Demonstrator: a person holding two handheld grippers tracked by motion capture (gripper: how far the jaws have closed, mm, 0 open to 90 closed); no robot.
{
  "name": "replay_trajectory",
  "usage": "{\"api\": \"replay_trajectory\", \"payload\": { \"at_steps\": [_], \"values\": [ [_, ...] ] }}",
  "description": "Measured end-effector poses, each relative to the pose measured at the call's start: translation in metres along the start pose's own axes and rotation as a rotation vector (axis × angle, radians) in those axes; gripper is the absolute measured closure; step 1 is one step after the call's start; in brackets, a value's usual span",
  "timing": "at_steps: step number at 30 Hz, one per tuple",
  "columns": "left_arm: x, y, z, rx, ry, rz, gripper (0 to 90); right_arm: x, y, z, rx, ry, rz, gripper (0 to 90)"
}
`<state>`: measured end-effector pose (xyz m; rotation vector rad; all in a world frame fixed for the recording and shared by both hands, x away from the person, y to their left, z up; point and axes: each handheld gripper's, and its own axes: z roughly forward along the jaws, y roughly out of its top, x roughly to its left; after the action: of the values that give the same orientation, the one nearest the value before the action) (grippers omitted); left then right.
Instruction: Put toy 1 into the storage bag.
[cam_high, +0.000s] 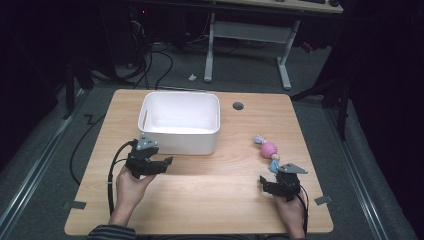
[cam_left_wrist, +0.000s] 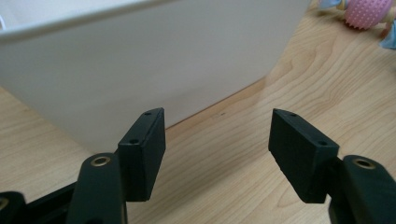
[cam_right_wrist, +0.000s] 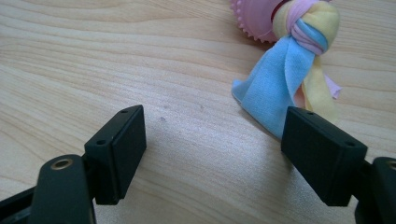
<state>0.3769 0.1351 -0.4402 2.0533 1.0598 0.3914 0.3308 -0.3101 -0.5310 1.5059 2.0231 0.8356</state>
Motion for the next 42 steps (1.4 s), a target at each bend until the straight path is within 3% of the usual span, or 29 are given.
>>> {"api": "replay_trajectory", "payload": {
  "at_steps": [16,31,37,42],
  "values": [
    [-0.002,-0.022,0.016,0.034,-0.049,-0.053,36.6,0.0,0.0,0.0,0.0,0.0,0.0,22.3],
    [-0.008,-0.037,0.037,0.077,-0.051,-0.052,36.1,0.0,0.0,0.0,0.0,0.0,0.001,22.3],
    [-0.009,-0.042,0.042,0.069,-0.049,-0.079,36.2,0.0,0.0,0.0,0.0,0.0,0.001,22.3],
    [-0.01,-0.045,0.047,0.075,-0.034,-0.066,36.1,0.0,0.0,0.0,0.001,0.0,0.002,22.3]
  ]
}}
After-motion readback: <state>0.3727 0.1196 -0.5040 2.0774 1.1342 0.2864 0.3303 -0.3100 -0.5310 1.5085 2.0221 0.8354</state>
